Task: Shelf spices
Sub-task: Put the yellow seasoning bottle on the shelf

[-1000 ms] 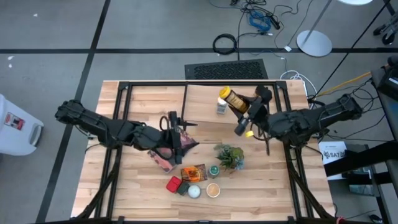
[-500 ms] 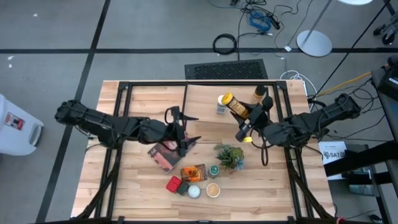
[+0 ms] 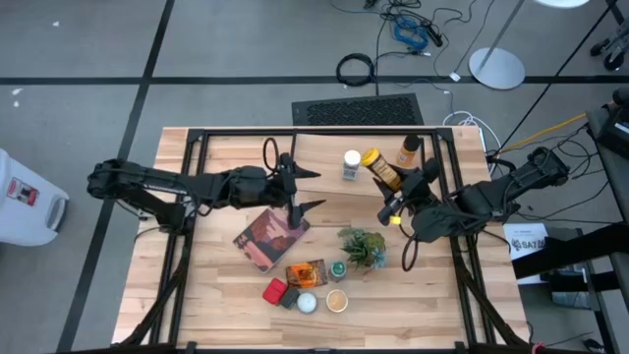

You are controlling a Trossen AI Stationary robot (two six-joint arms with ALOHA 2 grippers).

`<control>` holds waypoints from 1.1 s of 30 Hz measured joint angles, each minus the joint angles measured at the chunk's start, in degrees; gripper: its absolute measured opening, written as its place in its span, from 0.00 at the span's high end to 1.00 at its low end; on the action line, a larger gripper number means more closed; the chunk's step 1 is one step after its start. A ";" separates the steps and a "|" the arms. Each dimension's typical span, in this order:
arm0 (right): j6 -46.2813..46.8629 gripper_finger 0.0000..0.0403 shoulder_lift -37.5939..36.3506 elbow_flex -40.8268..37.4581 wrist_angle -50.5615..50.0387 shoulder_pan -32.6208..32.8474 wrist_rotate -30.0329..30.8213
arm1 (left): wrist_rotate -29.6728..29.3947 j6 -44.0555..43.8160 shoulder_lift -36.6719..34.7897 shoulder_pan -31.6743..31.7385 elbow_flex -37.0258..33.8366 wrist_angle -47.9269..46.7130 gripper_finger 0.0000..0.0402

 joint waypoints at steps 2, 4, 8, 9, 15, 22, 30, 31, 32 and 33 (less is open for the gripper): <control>2.49 0.51 0.00 0.00 -1.99 0.00 -0.01 | 0.33 -0.69 0.06 0.27 -1.16 1.39 0.18; 5.42 0.51 0.00 0.00 -4.30 0.00 -0.12 | 0.41 -1.08 0.08 0.29 -1.39 1.17 0.18; 11.48 0.51 0.72 0.00 -9.28 0.17 -0.60 | 0.65 -1.10 0.08 0.17 -1.39 0.98 0.18; 12.82 0.51 1.03 0.00 -10.37 0.35 -1.04 | 0.68 -1.10 0.08 0.11 -1.39 0.81 0.18; 19.23 0.51 3.31 0.00 -15.15 1.01 -3.70 | 0.81 -1.29 0.08 -0.21 -1.39 0.65 0.18; 20.39 0.51 5.73 0.00 -13.96 4.44 -3.73 | 2.62 -2.91 0.08 -0.21 -1.39 -0.34 0.18; 9.59 0.51 7.24 -0.02 -1.82 8.17 -2.83 | 8.26 -4.60 0.30 -0.21 -1.39 5.71 0.18; 7.51 0.51 7.26 -0.02 0.29 8.42 -2.85 | 8.54 -4.84 0.57 -0.21 -1.37 7.06 0.18; 5.47 0.51 7.26 -0.02 2.48 8.63 -2.99 | 9.07 -4.97 0.83 -0.21 -1.37 8.25 0.18; 3.40 0.51 7.26 -0.02 4.81 8.72 -3.03 | 9.75 -5.33 1.22 -0.21 -1.37 9.49 0.18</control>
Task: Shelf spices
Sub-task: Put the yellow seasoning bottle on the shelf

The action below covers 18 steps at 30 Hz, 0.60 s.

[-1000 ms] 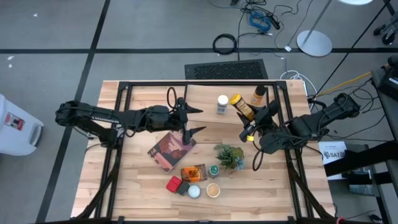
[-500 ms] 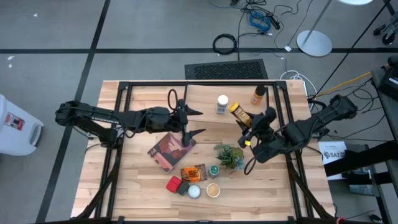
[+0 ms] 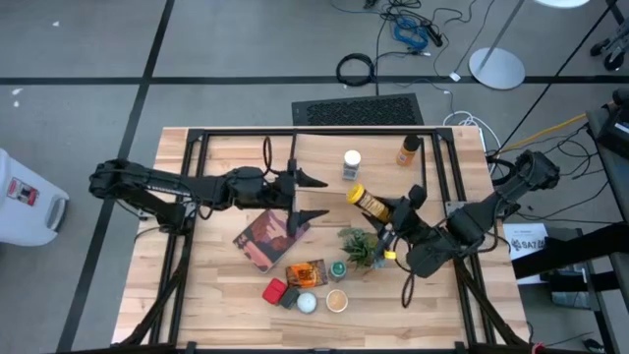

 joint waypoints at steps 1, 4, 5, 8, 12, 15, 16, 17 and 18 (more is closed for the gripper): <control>-2.09 0.51 0.00 0.00 2.02 0.19 -0.02 | 0.54 -0.14 0.58 0.00 0.00 1.66 0.18; -8.36 0.51 0.00 0.00 8.40 0.73 -0.24 | 1.01 -0.60 2.42 0.00 0.00 6.68 0.18; -10.38 0.51 0.00 0.00 10.54 0.87 -0.50 | 1.05 -0.60 3.07 0.00 0.00 8.63 0.18; -15.60 0.51 -0.02 0.00 16.33 1.01 -2.88 | 2.76 -0.49 5.50 0.00 0.00 15.64 0.18; -20.68 0.51 -0.02 0.00 22.12 1.05 -4.67 | 5.09 -0.55 8.37 0.00 0.04 25.74 0.18; -23.34 0.51 -0.02 0.00 25.17 1.05 -6.18 | 8.79 -0.41 10.68 0.00 0.04 32.02 0.18; -23.93 0.51 -0.02 0.00 26.14 1.05 -6.56 | 9.52 -0.50 11.40 0.00 0.04 33.97 0.18; -24.58 0.51 -0.02 0.00 26.72 1.05 -6.60 | 9.91 -0.54 12.00 0.00 0.04 35.73 0.18; -25.28 0.51 -0.02 0.00 27.34 1.05 -6.68 | 10.09 -0.54 12.50 0.00 0.04 36.99 0.18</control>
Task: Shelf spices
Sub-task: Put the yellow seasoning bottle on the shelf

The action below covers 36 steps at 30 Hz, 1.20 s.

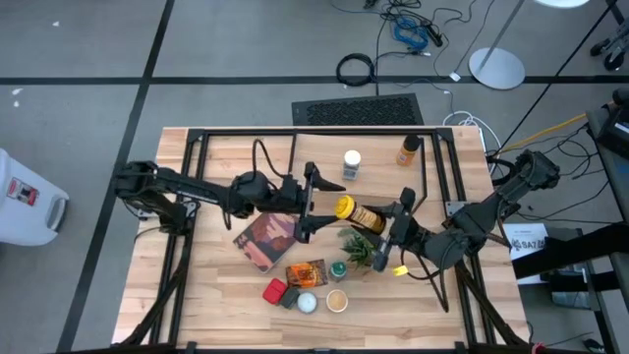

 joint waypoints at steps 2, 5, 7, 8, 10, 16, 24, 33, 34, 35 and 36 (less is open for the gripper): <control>-0.70 0.51 -0.01 0.00 1.29 -0.02 -1.29 | 1.51 -0.01 1.18 0.00 0.00 2.98 0.18; -1.12 0.51 -0.02 0.00 1.85 -0.19 -2.00 | 3.40 -0.04 2.60 0.00 0.35 6.93 0.18; -1.16 0.51 -0.04 0.00 2.48 -0.55 -2.97 | 4.17 -0.04 3.16 -0.04 1.21 7.27 0.18; -1.12 0.51 -0.04 0.00 2.56 -0.74 -3.29 | 4.91 -0.04 3.52 -0.03 1.87 7.39 0.18; -1.11 0.51 -0.04 0.00 2.66 -1.28 -4.57 | 6.49 -0.04 4.14 0.00 2.65 7.93 0.18; -1.06 0.51 -0.02 0.00 3.89 -2.50 -7.33 | 7.66 -0.02 5.37 -0.15 5.55 8.27 0.18; -0.74 0.51 1.35 0.00 4.23 -3.35 -8.93 | 9.36 1.09 5.57 -0.22 6.60 8.07 0.27; -1.69 0.51 1.66 0.00 6.24 -4.25 -11.65 | 11.46 1.63 5.45 -0.33 6.71 7.86 0.46; -2.05 0.51 1.66 0.00 6.57 -4.26 -11.69 | 11.46 1.66 5.42 -0.33 6.72 7.84 0.46; -2.21 0.51 1.66 -0.02 6.69 -4.26 -11.73 | 11.49 1.71 5.40 -0.33 6.74 7.84 0.46; -2.34 0.51 1.66 -0.02 6.71 -4.26 -11.75 | 11.68 1.85 5.40 -0.33 6.75 7.81 0.46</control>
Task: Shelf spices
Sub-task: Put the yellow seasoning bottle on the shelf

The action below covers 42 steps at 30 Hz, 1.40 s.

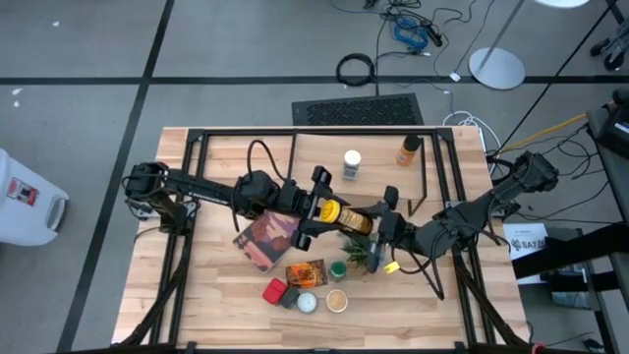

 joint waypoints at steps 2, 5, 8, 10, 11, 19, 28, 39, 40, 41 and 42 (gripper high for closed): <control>0.02 0.51 0.00 0.00 0.06 0.02 -0.15 | 0.41 0.08 0.00 0.00 0.00 -0.12 0.46; 0.29 0.51 0.00 0.00 -0.12 0.02 -0.62 | 0.66 0.04 0.00 0.02 0.00 -0.20 0.46; 0.79 0.49 0.00 0.00 -0.88 0.02 -0.92 | 0.95 -0.01 0.00 0.02 0.00 -0.86 0.46; 0.96 0.47 -0.02 0.00 -1.73 0.02 -1.23 | 1.06 -0.11 0.00 0.02 0.00 -1.78 0.46; 1.08 0.46 -0.02 0.00 -2.04 0.02 -1.38 | 1.05 -0.23 0.00 0.02 0.00 -2.62 0.46; 2.77 0.40 -0.15 0.02 -5.82 0.06 -1.60 | 0.50 1.61 0.13 0.07 2.28 -12.84 0.46; 12.67 0.42 -0.15 0.09 -17.49 -0.64 -2.83 | -0.82 5.33 -0.13 0.23 8.38 -29.85 0.46; 13.59 0.42 -0.09 0.07 -19.63 -1.99 -5.24 | -2.93 7.55 -0.15 0.23 12.81 -45.85 0.46; 13.59 0.42 -0.09 0.07 -19.61 -2.34 -6.09 | -2.94 7.55 -0.15 0.22 12.81 -46.21 0.46; 13.59 0.42 -0.09 0.07 -19.64 -2.56 -6.38 | -3.02 7.55 -0.15 0.23 12.81 -46.46 0.46; 13.59 0.42 -0.09 0.07 -19.78 -2.84 -6.82 | -3.09 7.53 -0.15 0.24 12.83 -46.70 0.46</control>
